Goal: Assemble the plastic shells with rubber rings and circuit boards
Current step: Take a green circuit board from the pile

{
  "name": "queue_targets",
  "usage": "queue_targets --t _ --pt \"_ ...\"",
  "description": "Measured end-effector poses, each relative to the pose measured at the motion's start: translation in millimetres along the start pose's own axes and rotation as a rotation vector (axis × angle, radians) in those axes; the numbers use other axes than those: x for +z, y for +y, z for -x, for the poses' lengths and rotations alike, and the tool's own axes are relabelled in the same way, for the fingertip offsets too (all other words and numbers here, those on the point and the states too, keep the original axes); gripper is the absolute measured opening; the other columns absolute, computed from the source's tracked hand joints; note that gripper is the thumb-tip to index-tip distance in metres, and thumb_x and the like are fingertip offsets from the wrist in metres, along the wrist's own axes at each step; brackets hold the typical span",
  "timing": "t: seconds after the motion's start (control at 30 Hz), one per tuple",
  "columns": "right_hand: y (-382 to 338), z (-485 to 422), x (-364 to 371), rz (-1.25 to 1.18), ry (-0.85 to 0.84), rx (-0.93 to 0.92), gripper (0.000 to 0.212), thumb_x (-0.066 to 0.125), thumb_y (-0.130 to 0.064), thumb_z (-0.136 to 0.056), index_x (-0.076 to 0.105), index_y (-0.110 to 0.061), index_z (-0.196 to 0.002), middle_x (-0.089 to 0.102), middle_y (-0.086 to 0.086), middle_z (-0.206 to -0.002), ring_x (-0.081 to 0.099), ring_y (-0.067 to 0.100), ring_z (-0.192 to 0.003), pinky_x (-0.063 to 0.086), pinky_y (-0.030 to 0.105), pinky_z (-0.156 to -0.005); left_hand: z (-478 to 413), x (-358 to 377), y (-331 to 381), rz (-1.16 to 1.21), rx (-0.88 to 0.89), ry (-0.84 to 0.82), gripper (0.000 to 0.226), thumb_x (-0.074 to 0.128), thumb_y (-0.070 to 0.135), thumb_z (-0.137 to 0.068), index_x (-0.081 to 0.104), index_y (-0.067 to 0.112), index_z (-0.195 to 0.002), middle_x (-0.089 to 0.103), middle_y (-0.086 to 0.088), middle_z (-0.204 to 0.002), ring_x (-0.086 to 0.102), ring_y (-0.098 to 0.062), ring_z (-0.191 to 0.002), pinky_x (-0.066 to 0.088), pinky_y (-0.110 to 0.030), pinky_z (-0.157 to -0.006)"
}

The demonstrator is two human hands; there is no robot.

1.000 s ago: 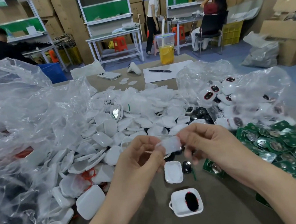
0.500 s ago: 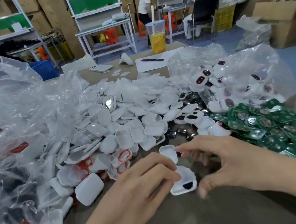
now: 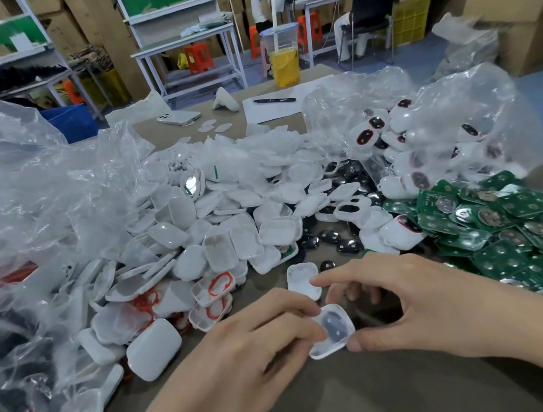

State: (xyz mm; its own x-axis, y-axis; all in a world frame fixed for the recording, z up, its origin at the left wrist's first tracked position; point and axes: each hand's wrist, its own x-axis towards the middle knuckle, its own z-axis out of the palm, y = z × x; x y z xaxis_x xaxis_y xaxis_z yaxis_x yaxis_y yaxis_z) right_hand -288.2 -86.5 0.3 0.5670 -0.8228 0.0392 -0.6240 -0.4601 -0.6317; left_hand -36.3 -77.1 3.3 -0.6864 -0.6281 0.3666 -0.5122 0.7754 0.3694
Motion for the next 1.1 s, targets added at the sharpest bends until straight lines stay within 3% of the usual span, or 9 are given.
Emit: queue_targets --t 0.33,0.5,0.7,0.8,0.93,1.1 --pt "2 -1 -2 0.016 -0.017 -0.013 0.058 0.069 -0.056 -0.086 0.038 -0.060 -0.134 0.054 -0.035 -0.124 0.045 -0.006 -0.118 0.032 0.004 -0.088 -7 0 -3 -0.196 0.193 -0.028 0.020 0.059 0.012 -0.094 0.076 0.022 -0.090 0.070 0.011 -0.108 0.065 -0.011 -0.091 0.044 -0.018 -0.082" --pt "0 0 -2 -0.008 0.007 -0.028 0.036 0.070 -0.056 -0.083 0.056 -0.051 -0.115 0.055 -0.029 -0.112 0.048 -0.006 -0.106 0.035 0.006 -0.083 -4 1 -2 -0.182 0.150 -0.042 0.019 0.060 0.013 -0.092 0.074 0.025 -0.090 0.069 0.016 -0.110 0.064 -0.010 -0.094 0.049 -0.027 -0.079" --pt "0 -1 -2 0.024 -0.011 -0.086 0.014 0.070 -0.051 -0.087 0.066 -0.046 -0.100 0.055 -0.032 -0.121 0.046 -0.005 -0.121 0.029 0.003 -0.090 0 1 4 -0.085 0.049 -0.069 0.029 0.056 0.011 -0.088 0.072 0.031 -0.103 0.064 0.026 -0.116 0.058 -0.003 -0.111 0.048 -0.030 -0.086" --pt "1 0 -1 0.015 -0.004 -0.090 0.012 0.071 -0.050 -0.086 0.070 -0.045 -0.097 0.055 -0.034 -0.121 0.046 -0.007 -0.121 0.028 0.001 -0.091 4 -4 3 -0.045 -0.008 0.015 0.028 0.053 0.016 -0.092 0.072 0.029 -0.108 0.063 0.025 -0.119 0.059 -0.006 -0.114 0.047 -0.027 -0.089" --pt "1 0 -1 -0.011 -0.001 -0.078 0.011 0.072 -0.048 -0.086 0.072 -0.042 -0.095 0.056 -0.033 -0.120 0.047 -0.006 -0.121 0.031 0.003 -0.091 6 -15 0 -0.014 -0.122 0.203 0.027 0.048 0.014 -0.091 0.071 0.025 -0.100 0.065 0.023 -0.110 0.061 -0.013 -0.107 0.045 -0.019 -0.084" --pt "1 -1 -1 0.008 -0.005 -0.078 0.013 0.071 -0.051 -0.085 0.072 -0.043 -0.095 0.055 -0.034 -0.121 0.047 -0.007 -0.121 0.030 0.002 -0.091 3 -9 4 -0.043 -0.060 0.052 0.024 0.052 0.015 -0.093 0.072 0.027 -0.093 0.064 0.024 -0.106 0.058 -0.008 -0.103 0.046 -0.027 -0.085"
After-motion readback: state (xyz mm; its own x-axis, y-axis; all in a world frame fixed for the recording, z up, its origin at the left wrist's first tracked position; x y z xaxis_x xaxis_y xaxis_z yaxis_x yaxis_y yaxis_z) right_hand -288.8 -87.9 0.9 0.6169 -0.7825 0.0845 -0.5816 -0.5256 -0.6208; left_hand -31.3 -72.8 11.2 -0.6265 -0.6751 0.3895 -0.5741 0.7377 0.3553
